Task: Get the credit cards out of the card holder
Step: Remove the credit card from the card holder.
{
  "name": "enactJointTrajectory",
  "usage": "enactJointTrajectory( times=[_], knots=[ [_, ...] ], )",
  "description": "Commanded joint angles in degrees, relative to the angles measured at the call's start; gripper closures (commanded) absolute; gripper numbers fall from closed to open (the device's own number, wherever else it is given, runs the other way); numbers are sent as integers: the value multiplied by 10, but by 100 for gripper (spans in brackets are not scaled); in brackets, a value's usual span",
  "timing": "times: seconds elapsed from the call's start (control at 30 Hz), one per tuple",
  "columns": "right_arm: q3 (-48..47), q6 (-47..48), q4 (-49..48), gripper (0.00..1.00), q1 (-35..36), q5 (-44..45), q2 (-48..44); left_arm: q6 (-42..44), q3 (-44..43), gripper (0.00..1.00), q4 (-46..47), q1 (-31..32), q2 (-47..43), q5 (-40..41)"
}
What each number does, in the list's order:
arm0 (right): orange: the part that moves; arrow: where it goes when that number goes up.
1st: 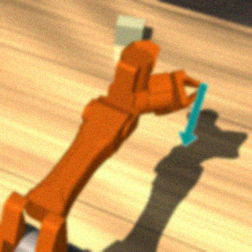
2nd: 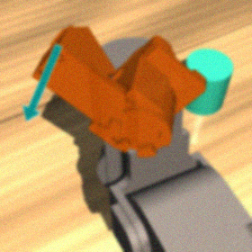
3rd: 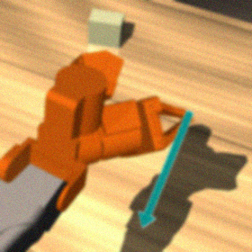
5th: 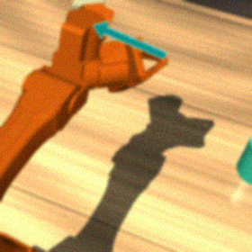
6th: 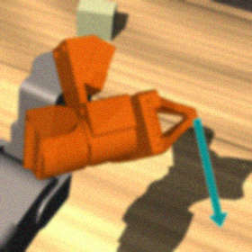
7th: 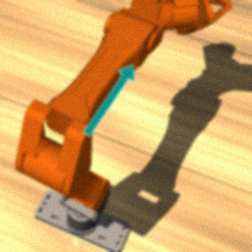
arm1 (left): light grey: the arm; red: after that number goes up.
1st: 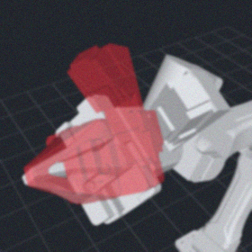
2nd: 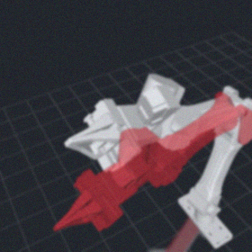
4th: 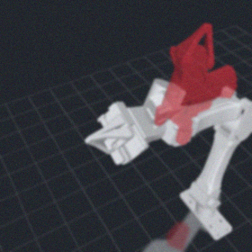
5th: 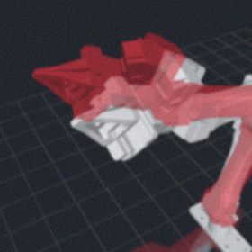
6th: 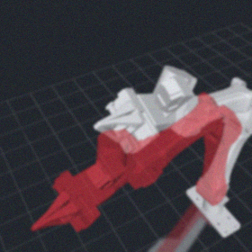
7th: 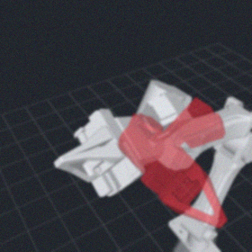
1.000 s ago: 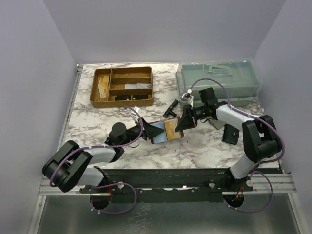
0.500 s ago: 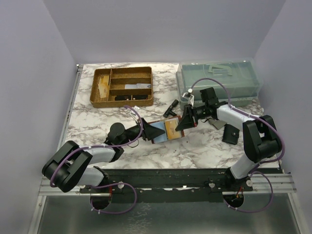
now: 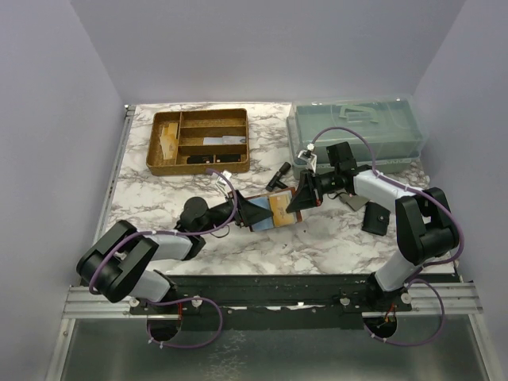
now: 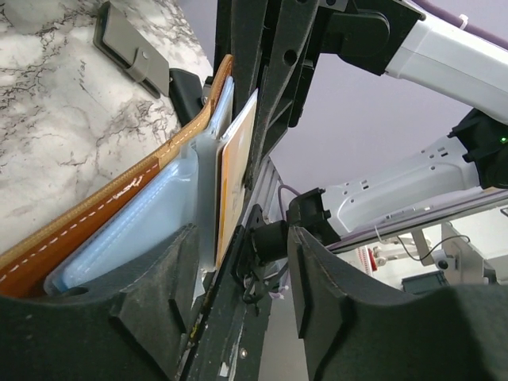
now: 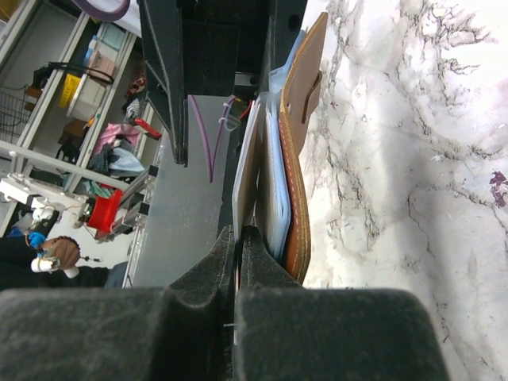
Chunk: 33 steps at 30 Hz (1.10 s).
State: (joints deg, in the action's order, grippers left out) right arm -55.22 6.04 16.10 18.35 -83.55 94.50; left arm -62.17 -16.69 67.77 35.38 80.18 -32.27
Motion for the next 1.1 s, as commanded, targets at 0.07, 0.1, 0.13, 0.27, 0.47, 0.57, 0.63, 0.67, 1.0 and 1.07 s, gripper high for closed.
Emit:
enactJointTrajectory(
  times=[0.07,0.1,0.13,0.27,0.47,0.57,0.63,0.67,1.0,1.07],
  knots=[
    [-6,0,-10,100,0,-34,2,5,-9,44,11,5,18,16],
    [-6,0,-10,100,0,-34,2,5,-14,44,11,7,20,11],
    [-6,0,-9,100,0,-34,3,5,-20,44,12,10,22,7],
    [-6,0,-9,100,0,-32,4,-2,-39,45,23,16,34,-14],
    [-7,-1,-7,100,0,-31,9,-14,-45,47,43,22,60,-9],
    [-6,-1,-6,100,0,-33,13,-19,-47,49,56,27,76,-6],
    [-6,-2,-6,100,0,-31,17,-28,-47,53,74,28,87,-4],
    [-7,-3,-6,100,0,-27,18,-31,-48,56,82,28,91,-5],
    [-7,-1,-2,99,1,-9,20,-47,-56,81,124,28,125,7],
    [-8,-1,-1,98,1,-11,19,-46,-55,81,124,28,126,15]
  ],
)
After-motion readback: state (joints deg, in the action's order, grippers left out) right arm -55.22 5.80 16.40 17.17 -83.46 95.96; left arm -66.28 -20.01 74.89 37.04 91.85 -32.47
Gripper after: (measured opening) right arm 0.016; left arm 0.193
